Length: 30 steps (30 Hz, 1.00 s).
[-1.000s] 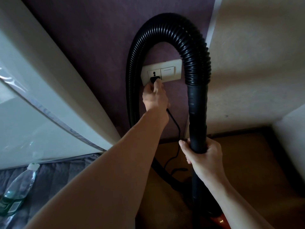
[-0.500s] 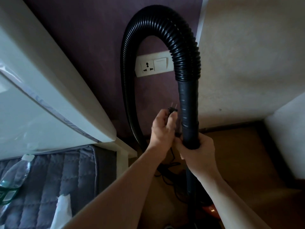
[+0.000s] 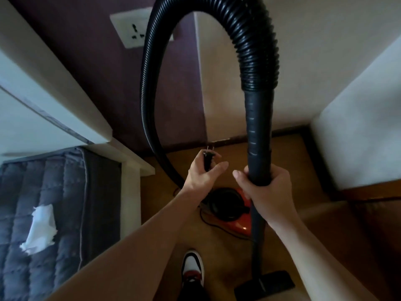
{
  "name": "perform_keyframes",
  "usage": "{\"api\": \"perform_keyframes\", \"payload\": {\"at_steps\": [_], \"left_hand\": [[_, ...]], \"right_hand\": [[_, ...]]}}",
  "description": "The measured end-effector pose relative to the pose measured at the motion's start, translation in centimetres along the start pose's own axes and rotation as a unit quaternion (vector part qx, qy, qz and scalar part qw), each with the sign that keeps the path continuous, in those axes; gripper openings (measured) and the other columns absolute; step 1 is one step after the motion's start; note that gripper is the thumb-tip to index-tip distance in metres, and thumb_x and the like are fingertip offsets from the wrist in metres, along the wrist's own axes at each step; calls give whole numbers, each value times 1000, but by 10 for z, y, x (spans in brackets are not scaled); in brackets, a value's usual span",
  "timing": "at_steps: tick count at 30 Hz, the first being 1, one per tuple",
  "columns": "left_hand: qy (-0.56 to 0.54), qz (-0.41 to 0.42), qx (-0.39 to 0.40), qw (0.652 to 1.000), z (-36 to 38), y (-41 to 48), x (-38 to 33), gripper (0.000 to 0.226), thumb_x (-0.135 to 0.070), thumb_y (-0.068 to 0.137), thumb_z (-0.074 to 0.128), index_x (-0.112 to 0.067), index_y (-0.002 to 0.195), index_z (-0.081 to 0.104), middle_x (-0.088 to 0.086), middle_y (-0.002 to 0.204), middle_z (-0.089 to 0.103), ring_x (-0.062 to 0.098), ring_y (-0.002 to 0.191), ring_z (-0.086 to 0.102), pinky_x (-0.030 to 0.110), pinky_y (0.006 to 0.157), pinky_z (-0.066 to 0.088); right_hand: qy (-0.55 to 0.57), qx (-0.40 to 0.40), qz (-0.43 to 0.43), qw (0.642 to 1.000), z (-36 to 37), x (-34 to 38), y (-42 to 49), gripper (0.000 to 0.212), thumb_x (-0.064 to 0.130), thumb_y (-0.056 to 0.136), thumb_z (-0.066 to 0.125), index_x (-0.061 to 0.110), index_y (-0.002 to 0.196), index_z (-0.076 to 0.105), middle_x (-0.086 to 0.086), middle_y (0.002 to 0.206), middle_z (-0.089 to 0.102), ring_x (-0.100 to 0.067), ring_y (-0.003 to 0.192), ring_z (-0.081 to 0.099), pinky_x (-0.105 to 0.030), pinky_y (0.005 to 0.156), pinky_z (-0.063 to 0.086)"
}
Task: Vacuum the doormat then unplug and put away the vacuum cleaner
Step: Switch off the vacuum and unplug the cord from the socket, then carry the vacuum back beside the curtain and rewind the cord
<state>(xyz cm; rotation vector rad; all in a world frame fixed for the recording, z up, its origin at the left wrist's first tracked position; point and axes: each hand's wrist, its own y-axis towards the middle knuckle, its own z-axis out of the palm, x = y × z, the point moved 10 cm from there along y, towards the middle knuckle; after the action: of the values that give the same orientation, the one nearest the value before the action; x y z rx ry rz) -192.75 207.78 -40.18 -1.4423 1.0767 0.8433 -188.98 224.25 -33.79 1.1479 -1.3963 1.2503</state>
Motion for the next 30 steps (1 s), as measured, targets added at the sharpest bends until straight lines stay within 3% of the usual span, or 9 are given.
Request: {"api": "perform_keyframes", "payload": {"at_steps": [4, 9, 12, 16, 19, 21, 23, 26, 30], "left_hand": [[90, -15, 6, 996, 41, -27, 28, 20, -29, 86, 74, -24, 100, 61, -4, 79, 54, -4, 64, 52, 13, 58, 46], [110, -78, -21, 991, 75, -54, 84, 23, -29, 84, 77, -20, 99, 61, -1, 76, 57, 13, 67, 58, 30, 63, 53], [161, -104, -8, 981, 93, -61, 123, 26, -33, 83, 77, -23, 99, 59, -3, 82, 60, 10, 63, 54, 29, 61, 49], [257, -130, 44, 957, 109, -62, 163, 34, -55, 80, 72, -34, 100, 55, -9, 94, 66, 8, 81, 66, 33, 72, 60], [384, -97, 96, 913, 120, -55, 177, 47, -66, 81, 61, -34, 113, 48, -9, 93, 68, 12, 80, 67, 35, 71, 59], [488, -52, 103, 865, 126, -44, 182, 48, -64, 86, 56, -33, 119, 42, -8, 97, 67, 15, 84, 67, 34, 70, 57], [561, -15, 101, 822, 134, -29, 190, 46, -60, 90, 51, -31, 124, 39, -3, 110, 61, 21, 91, 66, 37, 74, 58], [625, 1, 121, 771, 147, -9, 211, 62, -55, 92, 50, -27, 143, 30, 7, 133, 38, 27, 112, 54, 39, 80, 55], [682, 43, 129, 718, 158, 5, 234, 72, -54, 90, 50, -24, 151, 25, 10, 139, 30, 28, 126, 38, 41, 91, 49]], "right_hand": [[2, -8, -14, 1000, -57, -10, -23, 22, 2, 86, 75, 11, 71, 61, 0, 58, 61, -15, 50, 56, -23, 55, 52], [-15, -4, -21, 1000, -113, -28, -39, 25, 2, 86, 75, 12, 68, 60, -3, 56, 59, -21, 49, 55, -28, 54, 51], [-16, -18, -29, 999, -138, -38, -36, 27, 2, 86, 76, 14, 67, 60, -4, 54, 59, -24, 48, 56, -34, 54, 52], [-15, -24, -40, 999, -154, -49, -29, 30, 2, 87, 75, 22, 69, 61, -2, 56, 60, -23, 49, 57, -30, 54, 52], [-15, -31, -51, 998, -160, -54, -21, 26, 2, 87, 74, 17, 72, 61, -6, 58, 60, -25, 49, 57, -27, 53, 51], [-10, -28, -56, 998, -161, -59, -16, 22, 2, 88, 74, 10, 73, 60, -10, 58, 58, -27, 48, 55, -28, 52, 50], [-18, -29, -65, 997, -160, -63, -9, 25, 3, 88, 74, 13, 71, 59, -8, 57, 58, -23, 46, 55, -28, 51, 50], [-1, -42, -78, 996, -161, -70, 4, 30, 7, 87, 75, 22, 68, 60, -2, 53, 57, -20, 42, 54, -29, 50, 48], [-25, -37, -99, 994, -160, -78, 16, 26, 7, 88, 75, 16, 69, 59, -3, 50, 55, -20, 40, 53, -31, 50, 48]]}}
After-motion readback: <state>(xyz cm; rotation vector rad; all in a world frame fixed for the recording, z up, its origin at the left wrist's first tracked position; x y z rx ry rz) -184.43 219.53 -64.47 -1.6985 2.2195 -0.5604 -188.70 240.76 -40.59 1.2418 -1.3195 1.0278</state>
